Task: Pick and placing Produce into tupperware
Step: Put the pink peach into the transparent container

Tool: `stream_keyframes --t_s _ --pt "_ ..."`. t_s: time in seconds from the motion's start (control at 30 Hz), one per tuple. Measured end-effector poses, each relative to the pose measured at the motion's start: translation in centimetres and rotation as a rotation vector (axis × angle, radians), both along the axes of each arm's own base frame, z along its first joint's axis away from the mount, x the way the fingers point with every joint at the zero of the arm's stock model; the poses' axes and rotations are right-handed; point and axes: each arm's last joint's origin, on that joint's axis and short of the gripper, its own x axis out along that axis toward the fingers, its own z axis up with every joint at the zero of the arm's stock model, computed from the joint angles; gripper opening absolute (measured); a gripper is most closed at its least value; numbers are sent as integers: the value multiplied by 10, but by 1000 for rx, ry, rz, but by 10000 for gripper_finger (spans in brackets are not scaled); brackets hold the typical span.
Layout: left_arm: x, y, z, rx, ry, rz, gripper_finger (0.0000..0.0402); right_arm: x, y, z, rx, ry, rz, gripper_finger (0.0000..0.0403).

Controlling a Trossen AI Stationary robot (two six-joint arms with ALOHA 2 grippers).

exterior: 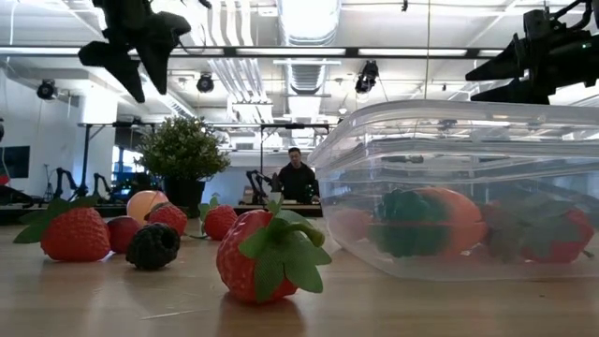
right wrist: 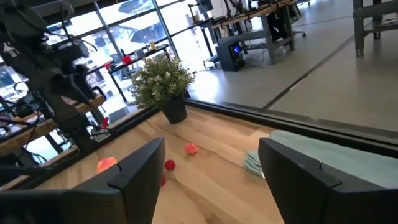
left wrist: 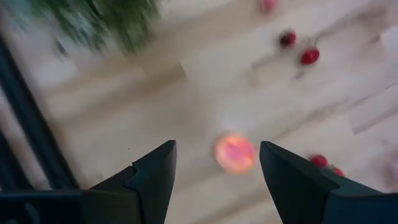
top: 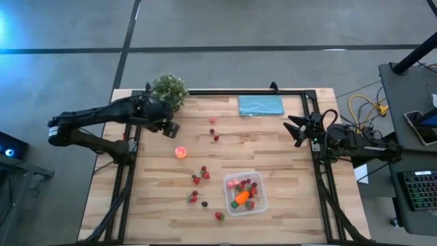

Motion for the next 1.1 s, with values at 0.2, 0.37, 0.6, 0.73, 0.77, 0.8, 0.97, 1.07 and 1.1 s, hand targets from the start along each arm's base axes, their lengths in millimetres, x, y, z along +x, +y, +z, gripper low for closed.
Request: stream_keyframes --t_s 0.2,0.37,0.6,0.73,0.77,0.8,0.97,1.07,1.1 --pt "25 -12 -19 -170 34 139 217 0 0 0 0 0 0 252" --pt "48 -33 -39 -216 104 215 217 0 0 0 0 0 0 247" --pt "83 -56 -69 -247 105 288 217 0 0 0 0 0 0 252" --pt "93 -61 -81 -239 149 300 217 0 0 0 0 0 0 253" --pt "94 -61 -83 -237 158 300 217 0 0 0 0 0 0 253" --pt "95 -62 -84 -235 163 301 217 0 0 0 0 0 0 253" --pt "95 -61 -84 -224 162 291 217 0 0 0 0 0 0 249" --pt "91 -62 -79 -254 174 209 217 0 0 0 0 0 0 251" --pt "89 -62 -77 -257 186 179 217 0 0 0 0 0 0 252"
